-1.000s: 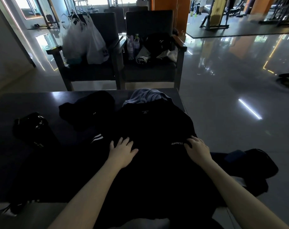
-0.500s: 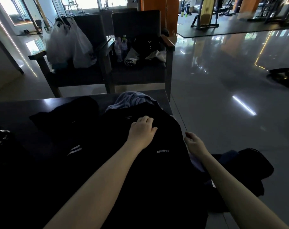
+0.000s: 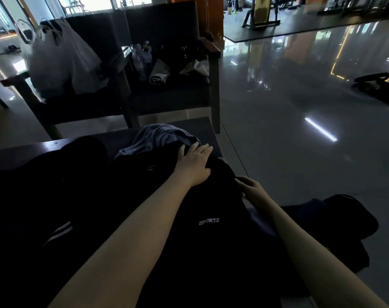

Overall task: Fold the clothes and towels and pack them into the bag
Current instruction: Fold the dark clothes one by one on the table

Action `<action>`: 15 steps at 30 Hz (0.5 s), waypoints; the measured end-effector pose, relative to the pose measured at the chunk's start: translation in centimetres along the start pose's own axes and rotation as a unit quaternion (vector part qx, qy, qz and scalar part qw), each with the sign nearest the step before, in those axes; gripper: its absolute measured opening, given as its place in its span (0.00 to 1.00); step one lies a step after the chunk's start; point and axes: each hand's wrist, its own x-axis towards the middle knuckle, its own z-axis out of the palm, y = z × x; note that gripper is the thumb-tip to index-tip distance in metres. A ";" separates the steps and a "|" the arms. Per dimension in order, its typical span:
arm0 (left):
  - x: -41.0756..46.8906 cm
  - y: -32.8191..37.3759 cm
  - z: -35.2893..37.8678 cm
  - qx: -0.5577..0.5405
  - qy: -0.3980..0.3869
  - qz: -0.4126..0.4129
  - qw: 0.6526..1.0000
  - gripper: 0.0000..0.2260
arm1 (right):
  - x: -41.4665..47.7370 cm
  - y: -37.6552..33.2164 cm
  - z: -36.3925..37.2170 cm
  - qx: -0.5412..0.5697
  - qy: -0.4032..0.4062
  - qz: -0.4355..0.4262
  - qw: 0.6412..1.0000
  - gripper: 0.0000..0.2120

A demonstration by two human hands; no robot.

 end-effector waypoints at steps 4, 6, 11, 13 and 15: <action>1.3 1.0 -0.4 0.055 0.050 0.008 0.997 0.14 | -0.3 0.3 -0.9 -0.040 -0.008 -0.025 0.999 0.06; 1.5 1.4 -0.7 0.062 0.074 0.007 0.995 0.13 | -0.7 0.4 -1.7 -0.066 -0.007 -0.034 0.997 0.07; 0.7 0.8 -2.1 -0.010 0.142 0.005 0.990 0.13 | -2.5 0.4 -4.8 -0.150 -0.042 -0.017 0.988 0.02; 0.0 0.2 -2.6 -0.039 0.166 0.004 0.985 0.11 | -3.6 -0.1 -6.5 -0.180 -0.057 -0.006 0.982 0.04; -0.7 -0.5 -2.9 -0.051 0.169 0.003 0.984 0.11 | -5.3 -0.8 -7.7 -0.200 -0.064 -0.009 0.978 0.03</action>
